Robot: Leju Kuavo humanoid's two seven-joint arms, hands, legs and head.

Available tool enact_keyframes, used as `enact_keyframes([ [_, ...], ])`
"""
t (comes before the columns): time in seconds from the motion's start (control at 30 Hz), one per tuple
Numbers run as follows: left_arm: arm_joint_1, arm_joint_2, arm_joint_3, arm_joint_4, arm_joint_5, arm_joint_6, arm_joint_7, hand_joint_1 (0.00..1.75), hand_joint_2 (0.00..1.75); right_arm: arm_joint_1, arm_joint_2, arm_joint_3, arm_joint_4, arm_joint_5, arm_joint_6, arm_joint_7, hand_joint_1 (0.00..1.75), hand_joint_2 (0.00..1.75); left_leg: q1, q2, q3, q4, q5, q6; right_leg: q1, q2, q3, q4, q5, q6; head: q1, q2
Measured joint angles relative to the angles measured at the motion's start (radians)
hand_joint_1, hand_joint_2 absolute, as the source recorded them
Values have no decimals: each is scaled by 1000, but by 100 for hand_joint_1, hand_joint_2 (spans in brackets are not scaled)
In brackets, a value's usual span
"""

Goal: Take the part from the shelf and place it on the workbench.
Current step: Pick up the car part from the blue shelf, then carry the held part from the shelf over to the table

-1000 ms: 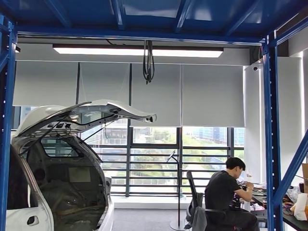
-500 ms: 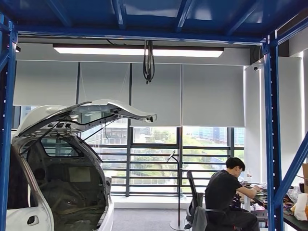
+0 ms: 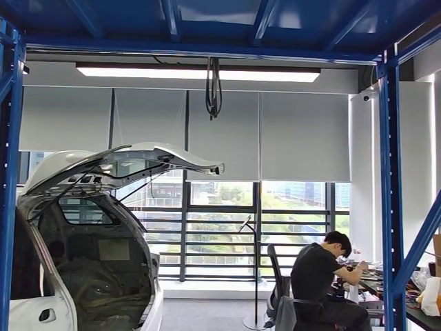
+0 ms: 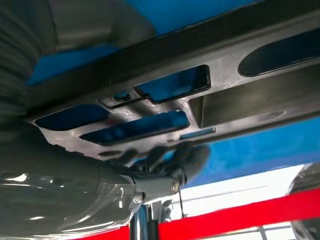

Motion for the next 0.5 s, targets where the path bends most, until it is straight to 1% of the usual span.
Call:
enact_keyframes([
  [0.17, 0, 0, -4, 0, 3, 3, -20, 0, 0, -18, -10, 17, 24, -36, -10, -4, 175, 175, 0, 0, 0, 0, 0, 0, 0, 0, 0, 0, 0, 0, 0, 0],
  [0.3, 1, 0, -10, 0, 4, 6, -43, 0, 175, -27, -26, 27, 27, -59, -23, -5, 175, 175, 0, 0, 1, 0, 0, 0, 0, 0, 1, 0, 0, 0, 0, 0],
  [0.5, 1, 0, -17, 0, 6, 23, -42, 0, 175, -31, -48, 36, 19, -86, -39, -5, 175, 175, 0, 0, 2, 0, 0, 0, 0, 0, 2, 0, 0, 0, 0, 0],
])
